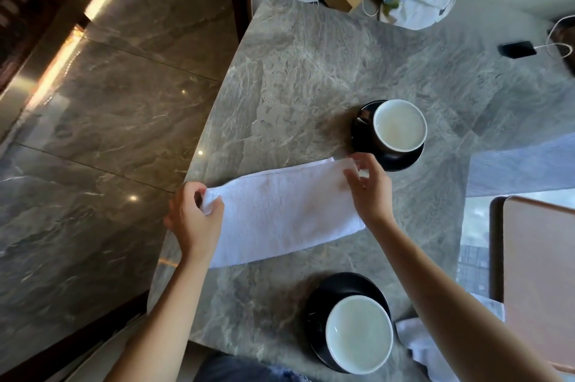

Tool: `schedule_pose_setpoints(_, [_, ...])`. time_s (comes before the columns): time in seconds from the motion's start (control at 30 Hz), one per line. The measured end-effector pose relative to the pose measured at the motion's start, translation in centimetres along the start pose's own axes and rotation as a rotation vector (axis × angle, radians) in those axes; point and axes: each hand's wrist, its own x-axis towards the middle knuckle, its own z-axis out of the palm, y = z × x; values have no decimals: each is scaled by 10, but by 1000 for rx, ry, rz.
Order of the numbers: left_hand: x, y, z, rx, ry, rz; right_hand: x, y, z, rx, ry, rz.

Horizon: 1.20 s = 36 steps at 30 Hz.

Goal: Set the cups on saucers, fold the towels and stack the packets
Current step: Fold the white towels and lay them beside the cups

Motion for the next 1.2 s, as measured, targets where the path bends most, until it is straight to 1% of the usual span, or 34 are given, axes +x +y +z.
schedule_pose_setpoints(0.1, [-2,-6,-5,-104,-61,-22,7,-2,5,-50,-26,-3])
schedule_pose_setpoints(0.23, [-4,-9,-6,-117,-78,12,12,-2,11,-198,-112,-25])
schedule_pose_setpoints(0.37, [-7,-11,-9,-137,23,93,19,-5,14,-420,-155,-101])
schedule_pose_setpoints(0.43, [-6,-16,-12,-146,68,118,22,-7,16,-468,-167,-106])
schedule_pose_setpoints(0.5, [-6,-20,-14,-130,47,120,24,-8,17,-477,-177,-96])
schedule_pose_setpoints(0.57, [-6,-20,-12,-31,11,82,25,-8,18,-485,-185,-89])
schedule_pose_setpoints(0.63, [-6,-17,-8,65,16,49,24,-10,19,-488,-186,-82])
schedule_pose_setpoints(0.87, [-2,-16,-15,51,90,-10,25,-13,19,-482,-186,-73])
schedule_pose_setpoints(1.13, [3,-25,-4,92,77,-108,29,-13,27,-498,-176,-13])
schedule_pose_setpoints(1.2, [-1,-21,-3,116,150,-140,25,-15,27,-457,-163,20])
